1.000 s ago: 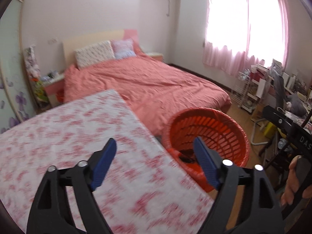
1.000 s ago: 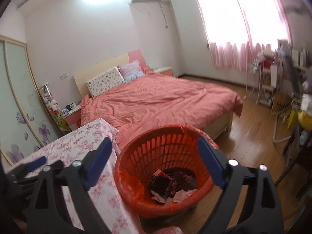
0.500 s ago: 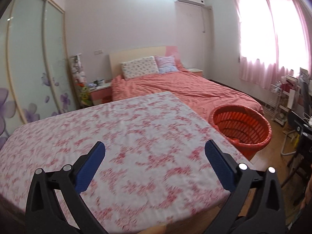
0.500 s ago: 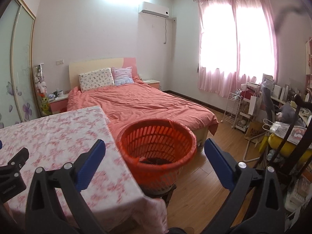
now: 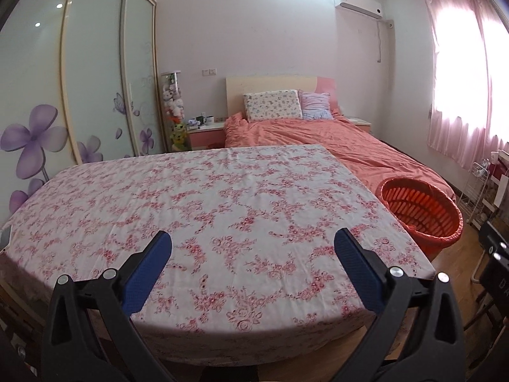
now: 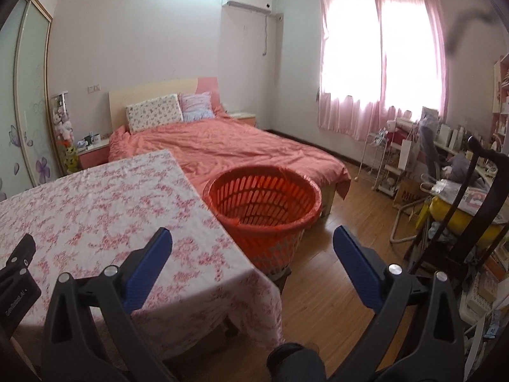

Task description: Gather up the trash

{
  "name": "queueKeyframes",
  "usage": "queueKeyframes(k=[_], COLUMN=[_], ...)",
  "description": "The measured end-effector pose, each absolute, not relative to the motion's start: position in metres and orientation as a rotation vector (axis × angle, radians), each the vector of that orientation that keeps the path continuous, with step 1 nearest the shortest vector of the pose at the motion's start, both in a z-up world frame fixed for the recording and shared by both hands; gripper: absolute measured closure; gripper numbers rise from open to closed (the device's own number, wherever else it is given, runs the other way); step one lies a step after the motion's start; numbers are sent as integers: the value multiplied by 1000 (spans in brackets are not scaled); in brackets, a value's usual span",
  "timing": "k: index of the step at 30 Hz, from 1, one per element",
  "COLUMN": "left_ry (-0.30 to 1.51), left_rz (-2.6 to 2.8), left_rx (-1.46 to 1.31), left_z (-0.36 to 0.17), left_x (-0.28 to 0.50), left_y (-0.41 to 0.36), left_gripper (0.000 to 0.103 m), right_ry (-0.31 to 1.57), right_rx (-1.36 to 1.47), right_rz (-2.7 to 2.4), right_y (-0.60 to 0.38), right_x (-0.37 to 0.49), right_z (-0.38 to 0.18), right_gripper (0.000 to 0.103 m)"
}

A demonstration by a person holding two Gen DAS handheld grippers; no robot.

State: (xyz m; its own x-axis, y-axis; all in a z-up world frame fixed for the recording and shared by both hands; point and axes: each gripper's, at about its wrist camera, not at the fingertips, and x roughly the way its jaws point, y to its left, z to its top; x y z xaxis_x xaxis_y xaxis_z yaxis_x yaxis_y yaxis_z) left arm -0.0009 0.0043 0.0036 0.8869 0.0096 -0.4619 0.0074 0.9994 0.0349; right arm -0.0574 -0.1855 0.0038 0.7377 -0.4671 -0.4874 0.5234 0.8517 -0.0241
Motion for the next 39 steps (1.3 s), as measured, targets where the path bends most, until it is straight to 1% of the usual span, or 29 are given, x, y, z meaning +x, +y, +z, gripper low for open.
queueKeyframes(k=[4,10,21,39], left_ry=[518,543,510,507], left_rz=[6,0,9,5], left_rx=[14,-5,3,2], left_z=[0,-1,9,11], left_x=[-1,-4,-9,-9], left_y=[10,14,11,11], left_gripper=[2,2,2,2], right_ry=[543,549,537,539], right_rx=[136,133,124,123], right_rz=[-532,-532,-537,-528], right_y=[-184,-181,-178,-176], right_x=[-57,-58,-62,-61], right_z=[-1,-3,0,5], right_gripper=[4,4,4,4])
